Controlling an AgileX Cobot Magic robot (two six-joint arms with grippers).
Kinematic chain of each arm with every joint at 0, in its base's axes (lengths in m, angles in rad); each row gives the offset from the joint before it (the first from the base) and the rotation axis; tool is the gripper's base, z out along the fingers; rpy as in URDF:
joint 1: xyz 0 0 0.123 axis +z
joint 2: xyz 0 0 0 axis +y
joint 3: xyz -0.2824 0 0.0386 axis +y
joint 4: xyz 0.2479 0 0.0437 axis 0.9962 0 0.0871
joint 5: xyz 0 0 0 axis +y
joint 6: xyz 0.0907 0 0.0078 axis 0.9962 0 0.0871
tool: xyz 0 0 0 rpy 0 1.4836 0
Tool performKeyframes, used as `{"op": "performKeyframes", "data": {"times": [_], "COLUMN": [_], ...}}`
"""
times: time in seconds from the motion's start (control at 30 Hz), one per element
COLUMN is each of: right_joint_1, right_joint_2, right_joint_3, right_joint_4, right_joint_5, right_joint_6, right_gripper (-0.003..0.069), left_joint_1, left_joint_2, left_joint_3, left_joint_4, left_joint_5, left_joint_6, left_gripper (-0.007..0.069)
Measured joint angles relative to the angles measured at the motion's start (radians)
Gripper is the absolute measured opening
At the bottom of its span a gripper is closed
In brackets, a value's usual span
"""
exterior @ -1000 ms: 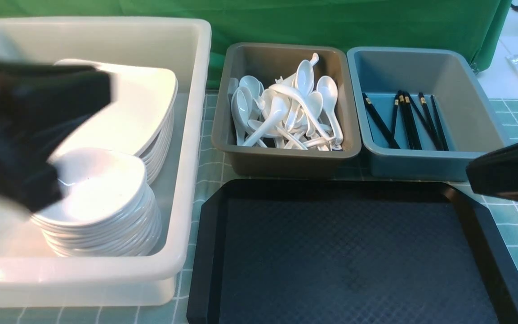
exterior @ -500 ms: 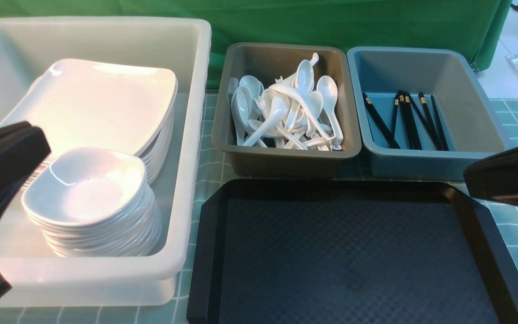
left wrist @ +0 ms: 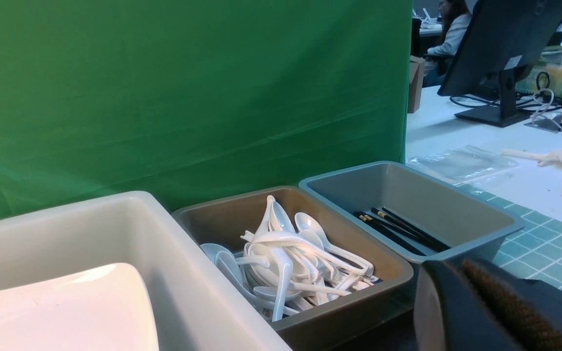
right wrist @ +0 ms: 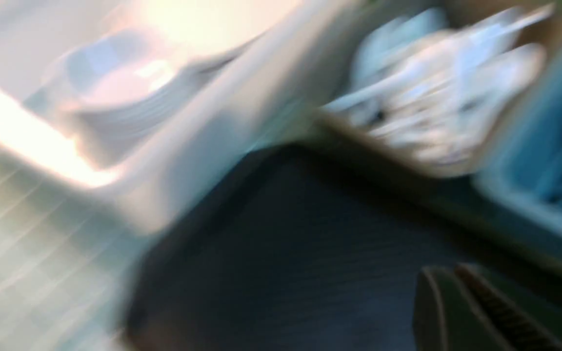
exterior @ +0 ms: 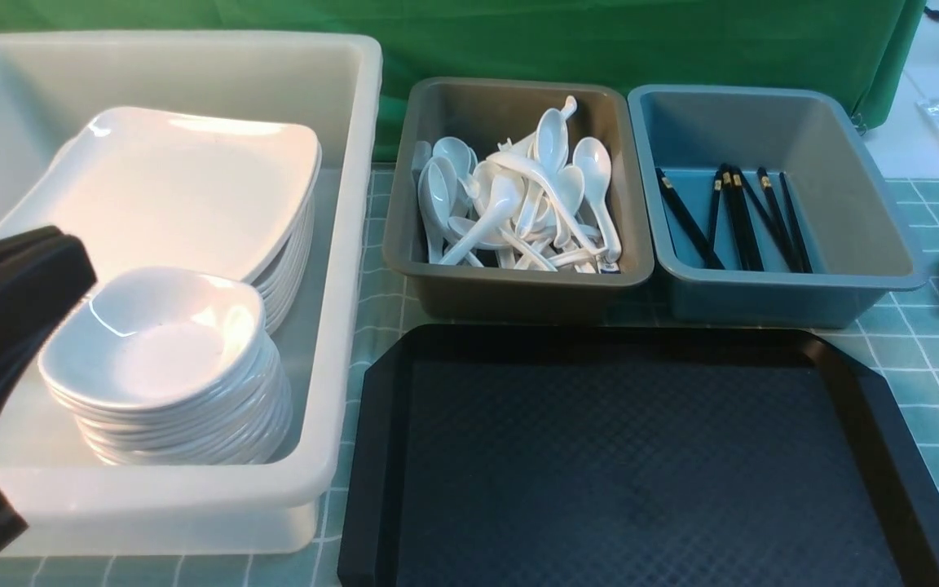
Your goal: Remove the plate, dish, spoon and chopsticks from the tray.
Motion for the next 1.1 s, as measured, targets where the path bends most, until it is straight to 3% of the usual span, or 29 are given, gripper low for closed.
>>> {"op": "performKeyframes", "data": {"times": [0.13, 0.2, 0.27, 0.43, 0.6, 1.1], "right_joint_1": [-0.139, -0.229, -0.270, -0.288, -0.297, -0.297], "right_joint_2": [-0.189, -0.362, -0.508, -0.672, -0.702, -0.702], "right_joint_3": [0.253, 0.496, 0.687, 0.915, 0.938, 0.938], "right_joint_4": [-0.001, -0.003, -0.012, -0.020, -0.065, -0.077], "right_joint_5": [-0.180, -0.306, -0.394, -0.479, -0.404, -0.397], "right_joint_6": [-0.044, -0.042, -0.042, -0.023, -0.009, 0.000], "right_gripper": [0.0016, 0.0016, 0.0016, 0.0016, 0.0016, 0.0043], "left_joint_1": [0.000, 0.000, 0.000, 0.000, 0.000, 0.000], "left_joint_2": [0.000, 0.000, 0.000, 0.000, 0.000, 0.000], "left_joint_3": [0.000, 0.000, 0.000, 0.000, 0.000, 0.000], "left_joint_4": [0.000, 0.000, 0.000, 0.000, 0.000, 0.011], "left_joint_5": [-0.001, 0.000, -0.001, -0.001, -0.001, -0.001], "left_joint_6": [0.000, 0.000, 0.000, 0.001, 0.001, 0.001], "left_gripper": [0.0013, 0.0013, 0.0013, 0.0013, 0.0013, 0.0015]}}
